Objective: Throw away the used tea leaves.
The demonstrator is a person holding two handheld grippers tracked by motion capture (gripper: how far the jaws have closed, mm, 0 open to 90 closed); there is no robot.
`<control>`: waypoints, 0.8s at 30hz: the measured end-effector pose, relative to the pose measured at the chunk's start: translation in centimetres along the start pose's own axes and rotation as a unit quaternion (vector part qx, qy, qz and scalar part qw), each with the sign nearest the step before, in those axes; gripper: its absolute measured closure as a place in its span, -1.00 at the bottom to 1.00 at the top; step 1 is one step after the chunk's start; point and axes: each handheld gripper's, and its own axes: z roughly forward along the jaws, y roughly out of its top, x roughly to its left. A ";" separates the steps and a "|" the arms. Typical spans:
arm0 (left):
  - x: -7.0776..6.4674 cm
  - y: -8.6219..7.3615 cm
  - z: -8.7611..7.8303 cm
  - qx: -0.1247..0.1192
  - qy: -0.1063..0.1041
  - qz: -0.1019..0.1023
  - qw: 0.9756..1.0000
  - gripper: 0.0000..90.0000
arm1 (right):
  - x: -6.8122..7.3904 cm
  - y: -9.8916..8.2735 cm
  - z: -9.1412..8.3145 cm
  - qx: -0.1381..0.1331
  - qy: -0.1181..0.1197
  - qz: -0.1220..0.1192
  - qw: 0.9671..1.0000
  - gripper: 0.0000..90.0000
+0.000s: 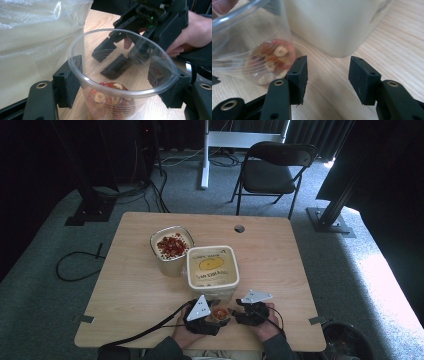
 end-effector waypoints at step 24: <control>0.9 -0.2 -9.7 -0.026 0.111 0.001 0.993 -0.26 | -2.8 -1.0 -1.5 -0.003 -0.053 0.032 0.998 -0.01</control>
